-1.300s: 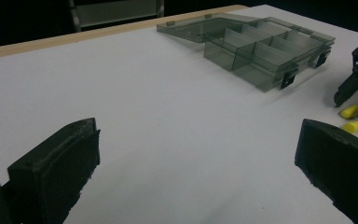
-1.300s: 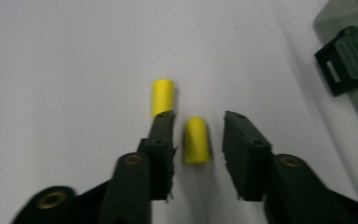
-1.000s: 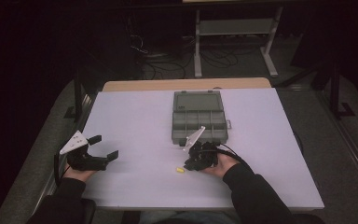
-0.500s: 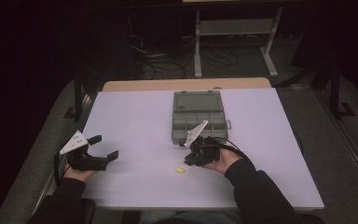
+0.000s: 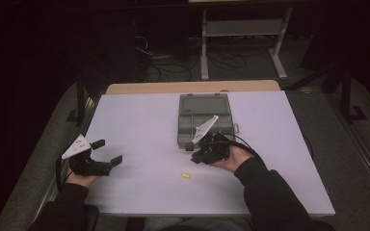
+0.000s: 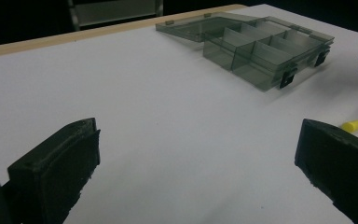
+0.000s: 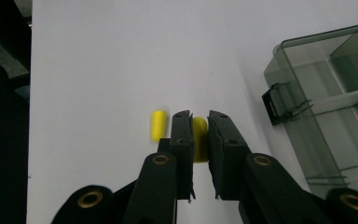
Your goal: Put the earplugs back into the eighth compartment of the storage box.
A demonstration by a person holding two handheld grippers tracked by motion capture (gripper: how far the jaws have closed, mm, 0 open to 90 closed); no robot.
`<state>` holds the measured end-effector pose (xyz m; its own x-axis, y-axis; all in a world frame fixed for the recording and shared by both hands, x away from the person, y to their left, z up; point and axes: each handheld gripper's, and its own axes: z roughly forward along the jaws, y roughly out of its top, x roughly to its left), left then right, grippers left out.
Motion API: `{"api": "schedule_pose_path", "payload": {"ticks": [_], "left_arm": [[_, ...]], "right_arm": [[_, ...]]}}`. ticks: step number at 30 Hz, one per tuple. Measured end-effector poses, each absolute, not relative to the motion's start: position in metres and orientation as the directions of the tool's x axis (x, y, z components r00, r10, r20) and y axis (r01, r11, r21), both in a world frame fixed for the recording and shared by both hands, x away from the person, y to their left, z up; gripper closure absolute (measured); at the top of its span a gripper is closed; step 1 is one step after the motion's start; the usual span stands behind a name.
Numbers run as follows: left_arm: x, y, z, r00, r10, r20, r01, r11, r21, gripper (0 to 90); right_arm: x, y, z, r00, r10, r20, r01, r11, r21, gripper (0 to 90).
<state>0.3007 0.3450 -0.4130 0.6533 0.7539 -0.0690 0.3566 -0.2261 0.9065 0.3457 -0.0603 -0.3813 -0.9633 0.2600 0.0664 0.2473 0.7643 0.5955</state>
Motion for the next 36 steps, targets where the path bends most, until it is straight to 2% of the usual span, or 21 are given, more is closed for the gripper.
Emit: {"api": "schedule_pose_path", "payload": {"ticks": [14,36], "left_arm": [[0.300,0.345,-0.413,0.654,0.754,-0.069,0.353,-0.224,0.908,0.0],[0.301,0.345,-0.413,0.656,0.751,-0.070,0.355,-0.225,0.907,0.0]], "right_arm": [[0.361,-0.077,-0.355,-0.952,0.306,0.033,0.263,0.753,0.603,79.0],[0.388,-0.108,-0.355,-0.909,0.414,0.040,0.353,0.717,0.600,79.1]]}}
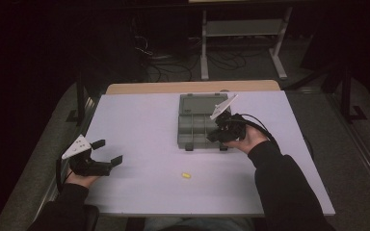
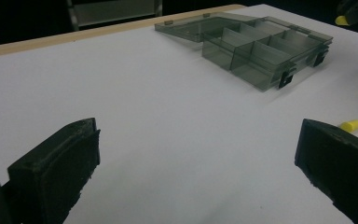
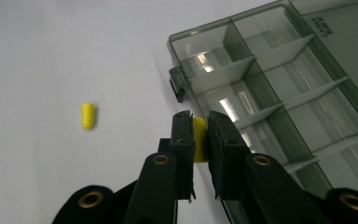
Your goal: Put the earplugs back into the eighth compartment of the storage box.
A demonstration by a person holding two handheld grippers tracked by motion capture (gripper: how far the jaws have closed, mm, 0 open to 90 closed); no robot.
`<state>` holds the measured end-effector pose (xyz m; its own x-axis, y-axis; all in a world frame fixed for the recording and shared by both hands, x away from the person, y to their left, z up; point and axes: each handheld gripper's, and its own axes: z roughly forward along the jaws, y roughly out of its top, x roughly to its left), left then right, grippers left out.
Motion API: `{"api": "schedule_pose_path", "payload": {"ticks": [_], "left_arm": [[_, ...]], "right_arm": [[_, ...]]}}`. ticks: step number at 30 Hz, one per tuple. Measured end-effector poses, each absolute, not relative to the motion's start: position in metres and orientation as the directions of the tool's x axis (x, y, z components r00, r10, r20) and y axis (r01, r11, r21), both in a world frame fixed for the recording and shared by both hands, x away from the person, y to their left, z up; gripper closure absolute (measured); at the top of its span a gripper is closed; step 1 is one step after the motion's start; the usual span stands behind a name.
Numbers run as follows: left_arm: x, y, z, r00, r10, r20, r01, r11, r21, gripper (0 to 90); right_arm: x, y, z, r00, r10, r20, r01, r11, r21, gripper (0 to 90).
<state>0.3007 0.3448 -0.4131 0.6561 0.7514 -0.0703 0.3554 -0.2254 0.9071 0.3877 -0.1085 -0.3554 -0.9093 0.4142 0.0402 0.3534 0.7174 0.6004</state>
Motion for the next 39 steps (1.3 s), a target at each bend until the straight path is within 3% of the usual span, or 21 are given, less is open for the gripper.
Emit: {"api": "schedule_pose_path", "payload": {"ticks": [24,39], "left_arm": [[0.301,0.345,-0.413,0.658,0.750,-0.070,0.355,-0.227,0.907,0.0],[0.301,0.345,-0.414,0.660,0.748,-0.072,0.357,-0.228,0.906,0.0]], "right_arm": [[0.412,-0.153,-0.364,-0.835,0.546,0.069,0.468,0.638,0.611,79.3],[0.427,-0.157,-0.381,-0.804,0.588,0.089,0.521,0.626,0.580,79.4]]}}
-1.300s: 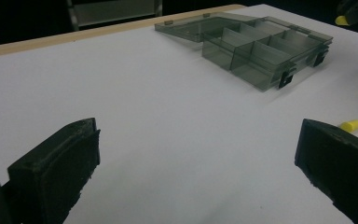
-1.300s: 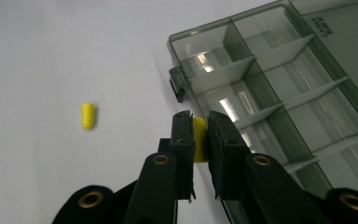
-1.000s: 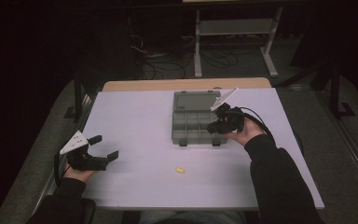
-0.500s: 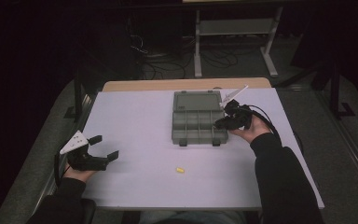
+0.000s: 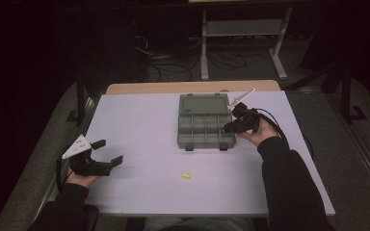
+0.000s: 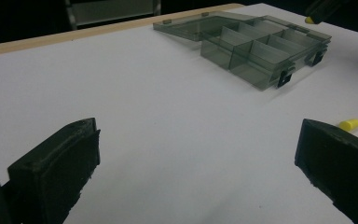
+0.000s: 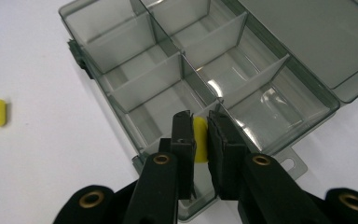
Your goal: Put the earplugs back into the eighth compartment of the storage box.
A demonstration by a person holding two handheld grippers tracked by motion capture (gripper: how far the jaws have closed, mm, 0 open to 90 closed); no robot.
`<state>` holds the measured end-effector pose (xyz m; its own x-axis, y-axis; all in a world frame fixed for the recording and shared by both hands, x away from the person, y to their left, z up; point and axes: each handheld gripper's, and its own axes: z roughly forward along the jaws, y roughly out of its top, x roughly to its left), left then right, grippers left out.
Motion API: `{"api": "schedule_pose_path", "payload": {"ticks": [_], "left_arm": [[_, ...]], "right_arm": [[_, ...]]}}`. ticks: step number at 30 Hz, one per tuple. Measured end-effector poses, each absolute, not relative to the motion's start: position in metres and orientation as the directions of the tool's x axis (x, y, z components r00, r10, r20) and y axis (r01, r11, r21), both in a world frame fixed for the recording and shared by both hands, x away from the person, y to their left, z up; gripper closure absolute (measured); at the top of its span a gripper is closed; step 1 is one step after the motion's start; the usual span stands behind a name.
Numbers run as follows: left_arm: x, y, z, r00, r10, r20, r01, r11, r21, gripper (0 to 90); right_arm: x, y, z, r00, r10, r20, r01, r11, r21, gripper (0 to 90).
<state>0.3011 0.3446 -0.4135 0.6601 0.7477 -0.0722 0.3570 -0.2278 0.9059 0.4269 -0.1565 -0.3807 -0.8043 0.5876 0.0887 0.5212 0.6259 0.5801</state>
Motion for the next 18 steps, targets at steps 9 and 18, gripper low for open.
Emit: {"api": "schedule_pose_path", "payload": {"ticks": [9,18], "left_arm": [[0.301,0.344,-0.414,0.665,0.743,-0.075,0.358,-0.229,0.905,0.0],[0.301,0.344,-0.414,0.662,0.746,-0.073,0.357,-0.228,0.906,0.0]], "right_arm": [[0.432,-0.154,-0.393,-0.799,0.593,0.095,0.543,0.644,0.539,79.4],[0.433,-0.153,-0.398,-0.795,0.598,0.098,0.554,0.651,0.519,73.3]]}}
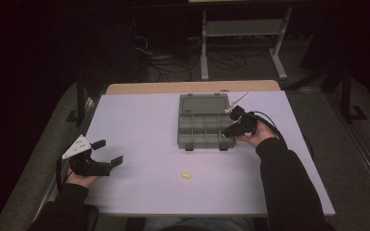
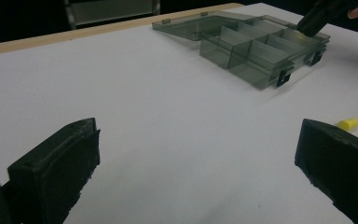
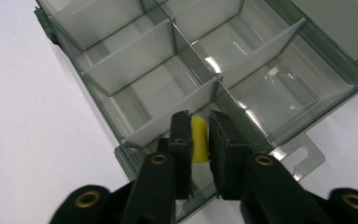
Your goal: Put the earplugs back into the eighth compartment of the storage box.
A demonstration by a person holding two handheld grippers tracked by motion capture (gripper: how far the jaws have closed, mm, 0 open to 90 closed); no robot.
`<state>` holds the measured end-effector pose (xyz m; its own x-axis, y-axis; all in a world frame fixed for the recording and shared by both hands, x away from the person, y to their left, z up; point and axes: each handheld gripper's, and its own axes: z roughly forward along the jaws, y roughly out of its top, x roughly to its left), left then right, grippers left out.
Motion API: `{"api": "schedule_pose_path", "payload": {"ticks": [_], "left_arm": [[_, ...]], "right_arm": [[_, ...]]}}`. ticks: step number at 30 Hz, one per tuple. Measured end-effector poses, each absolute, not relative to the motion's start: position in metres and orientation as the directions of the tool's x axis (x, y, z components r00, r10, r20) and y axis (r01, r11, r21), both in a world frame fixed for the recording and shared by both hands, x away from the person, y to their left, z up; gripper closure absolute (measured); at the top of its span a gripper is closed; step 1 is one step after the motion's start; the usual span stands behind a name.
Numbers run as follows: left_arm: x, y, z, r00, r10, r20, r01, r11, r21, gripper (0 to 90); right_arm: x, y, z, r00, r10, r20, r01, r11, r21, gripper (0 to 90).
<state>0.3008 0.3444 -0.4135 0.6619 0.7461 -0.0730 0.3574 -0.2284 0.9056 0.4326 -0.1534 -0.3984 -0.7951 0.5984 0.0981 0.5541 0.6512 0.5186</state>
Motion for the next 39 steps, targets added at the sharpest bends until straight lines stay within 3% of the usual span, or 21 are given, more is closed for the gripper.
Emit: {"api": "schedule_pose_path", "payload": {"ticks": [5,12,16,19,22,23,39], "left_arm": [[0.301,0.344,-0.414,0.662,0.746,-0.073,0.358,-0.229,0.905,0.0],[0.301,0.344,-0.413,0.661,0.747,-0.073,0.358,-0.229,0.905,0.0],[0.301,0.344,-0.414,0.660,0.747,-0.073,0.359,-0.229,0.905,0.0],[0.301,0.344,-0.413,0.660,0.748,-0.073,0.359,-0.229,0.905,0.0],[0.301,0.344,-0.413,0.660,0.748,-0.073,0.359,-0.228,0.905,0.0],[0.301,0.344,-0.413,0.660,0.748,-0.073,0.359,-0.228,0.905,0.0],[0.300,0.345,-0.413,0.656,0.751,-0.074,0.355,-0.221,0.909,0.0]], "right_arm": [[0.430,-0.155,-0.394,-0.790,0.605,0.101,0.557,0.639,0.531,65.2],[0.420,-0.155,-0.379,-0.787,0.609,0.097,0.540,0.606,0.584,34.1],[0.415,-0.153,-0.374,-0.794,0.602,0.088,0.526,0.605,0.598,25.7],[0.410,-0.150,-0.369,-0.795,0.603,0.068,0.509,0.602,0.615,13.2],[0.406,-0.147,-0.366,-0.813,0.577,0.084,0.493,0.604,0.626,9.7],[0.403,-0.144,-0.364,-0.818,0.570,0.076,0.483,0.609,0.629,2.2],[0.377,-0.116,-0.351,-0.883,0.468,0.035,0.374,0.657,0.655,0.6]]}}
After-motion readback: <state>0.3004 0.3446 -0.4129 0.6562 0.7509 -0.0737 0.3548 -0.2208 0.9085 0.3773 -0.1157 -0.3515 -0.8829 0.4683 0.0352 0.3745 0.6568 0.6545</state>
